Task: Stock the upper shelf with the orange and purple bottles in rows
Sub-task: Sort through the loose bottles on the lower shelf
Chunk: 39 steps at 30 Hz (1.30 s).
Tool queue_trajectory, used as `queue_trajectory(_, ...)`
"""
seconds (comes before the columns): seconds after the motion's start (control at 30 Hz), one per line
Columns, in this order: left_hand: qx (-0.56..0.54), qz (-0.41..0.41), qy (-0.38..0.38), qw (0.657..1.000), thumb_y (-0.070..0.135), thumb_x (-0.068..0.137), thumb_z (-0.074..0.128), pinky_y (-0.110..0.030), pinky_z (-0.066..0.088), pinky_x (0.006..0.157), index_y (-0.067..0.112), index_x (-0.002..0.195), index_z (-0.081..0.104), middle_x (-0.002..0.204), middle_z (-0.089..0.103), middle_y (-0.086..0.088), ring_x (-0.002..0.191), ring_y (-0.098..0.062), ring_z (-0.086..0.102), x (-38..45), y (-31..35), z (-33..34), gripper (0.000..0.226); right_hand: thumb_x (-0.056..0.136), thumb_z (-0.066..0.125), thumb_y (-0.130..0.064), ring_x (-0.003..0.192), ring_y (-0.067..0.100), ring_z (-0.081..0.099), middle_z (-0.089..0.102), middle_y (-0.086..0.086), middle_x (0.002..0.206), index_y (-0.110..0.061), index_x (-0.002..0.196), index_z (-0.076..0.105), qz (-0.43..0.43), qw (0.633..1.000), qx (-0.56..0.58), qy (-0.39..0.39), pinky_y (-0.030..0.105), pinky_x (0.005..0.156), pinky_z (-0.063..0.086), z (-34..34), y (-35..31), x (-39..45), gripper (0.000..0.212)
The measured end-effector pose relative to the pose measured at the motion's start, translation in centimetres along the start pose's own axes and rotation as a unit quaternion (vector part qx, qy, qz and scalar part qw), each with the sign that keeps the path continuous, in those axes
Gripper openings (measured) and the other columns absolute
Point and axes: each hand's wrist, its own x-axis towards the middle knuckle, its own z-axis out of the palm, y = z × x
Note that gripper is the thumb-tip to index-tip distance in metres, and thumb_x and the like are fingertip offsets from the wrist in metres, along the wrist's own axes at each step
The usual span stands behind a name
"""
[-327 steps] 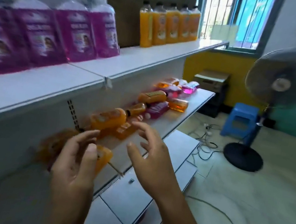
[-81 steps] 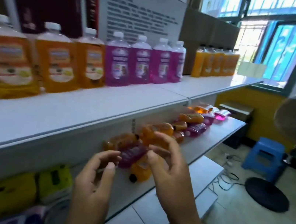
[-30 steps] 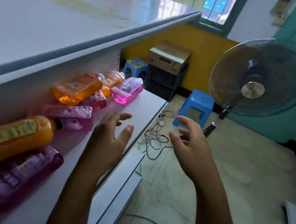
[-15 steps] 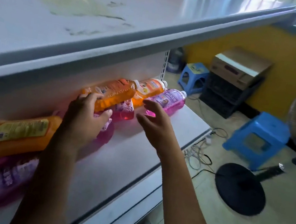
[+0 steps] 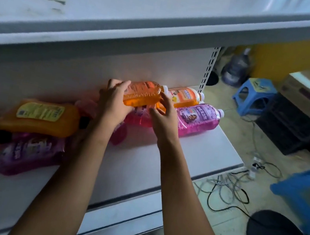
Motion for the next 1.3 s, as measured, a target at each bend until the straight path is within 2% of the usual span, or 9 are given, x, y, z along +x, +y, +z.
queue_trajectory(0.3,-0.077,0.023,0.096,0.992,0.013,0.078,0.082,-0.024,0.037,0.101,0.008,0.142,0.051,0.141,0.050,-0.011,0.128,-0.022,0.050,-6.2,1.8,-2.3,0.071,0.087,0.064,0.009,0.131,0.026,0.052,0.042,0.016,0.144,-0.014,0.146,0.035,-0.125,0.992,0.035,0.006,0.051,0.107,0.047,-0.4,1.0,-3.5,0.070)
queue_trajectory(0.47,-0.188,-0.008,0.110,0.976,0.035,0.080,0.077,-0.006,0.035,0.086,0.029,0.140,0.051,0.132,0.052,0.013,0.117,0.000,0.046,-11.0,1.3,-5.6,0.065,0.084,0.066,0.016,0.127,0.033,0.055,0.035,0.018,0.147,-0.019,0.140,0.036,-0.208,0.976,0.049,-0.046,0.054,0.098,0.053,0.3,-1.8,-5.1,0.073)
queue_trajectory(0.63,-0.333,-0.067,0.114,0.933,0.040,0.076,0.076,0.000,0.046,0.063,0.047,0.106,0.062,0.087,0.065,0.039,0.084,0.019,0.061,-14.3,-1.8,-10.6,0.033,0.080,0.076,0.001,0.130,0.037,0.048,0.041,0.020,0.139,-0.024,0.135,0.049,-0.301,0.947,-0.027,-0.112,0.052,0.100,0.051,2.8,-4.7,-8.2,0.067)
queue_trajectory(0.7,-0.341,-0.083,0.116,0.929,0.029,0.088,0.073,-0.001,0.043,0.065,0.046,0.093,0.061,0.071,0.061,0.039,0.073,0.014,0.061,-15.8,-3.6,-11.6,0.021,0.079,0.076,-0.005,0.131,0.030,0.049,0.042,0.014,0.140,-0.031,0.129,0.052,-0.304,0.942,-0.014,-0.143,0.047,0.099,0.053,4.7,-5.5,-9.8,0.061)
queue_trajectory(0.8,-0.318,-0.103,0.095,0.938,0.047,0.078,0.075,-0.010,0.044,0.081,0.063,0.091,0.059,0.085,0.060,0.047,0.092,0.016,0.056,-19.2,-6.3,-13.2,0.025,0.083,0.071,-0.007,0.133,0.021,0.045,0.039,0.008,0.142,-0.031,0.130,0.053,-0.304,0.935,-0.014,-0.180,0.042,0.101,0.053,8.3,-6.3,-13.0,0.056)
queue_trajectory(0.9,-0.404,-0.162,0.089,0.896,0.066,0.073,0.070,-0.044,0.052,0.097,0.061,0.109,0.060,0.108,0.068,0.030,0.108,-0.005,0.063,-22.5,-8.8,-14.3,0.038,0.079,0.062,-0.019,0.129,-0.002,0.040,0.037,0.000,0.140,-0.036,0.130,0.054,-0.308,0.927,-0.036,-0.210,0.020,0.101,0.048,11.4,-7.0,-16.0,0.054)
queue_trajectory(1.07,-0.524,-0.192,0.078,0.826,0.085,0.056,0.067,-0.047,0.058,0.086,0.053,0.122,0.060,0.121,0.069,0.014,0.111,-0.022,0.067,-26.4,-11.4,-17.1,0.073,0.091,0.069,-0.014,0.136,-0.003,0.037,0.036,-0.014,0.150,-0.055,0.135,0.043,-0.323,0.879,-0.088,-0.339,0.010,0.098,0.044,13.6,-8.9,-19.1,0.066)
queue_trajectory(1.17,-0.600,-0.222,0.055,0.766,0.073,0.064,0.072,-0.041,0.060,0.068,0.033,0.124,0.062,0.117,0.072,-0.004,0.102,-0.028,0.071,-28.5,-13.0,-18.8,0.073,0.091,0.070,-0.016,0.129,0.000,0.049,0.044,-0.021,0.144,-0.055,0.137,0.040,-0.247,0.879,-0.049,-0.404,0.021,0.095,0.053,14.4,-9.9,-20.7,0.067)
queue_trajectory(1.3,-0.610,-0.199,0.032,0.766,0.075,0.057,0.076,-0.037,0.058,0.065,0.030,0.123,0.063,0.113,0.073,-0.007,0.100,-0.032,0.072,-30.6,-14.9,-20.6,0.081,0.087,0.076,-0.023,0.121,0.002,0.057,0.046,-0.027,0.135,-0.053,0.143,0.033,-0.214,0.865,-0.070,-0.449,0.030,0.096,0.056,16.5,-11.0,-23.1,0.076)
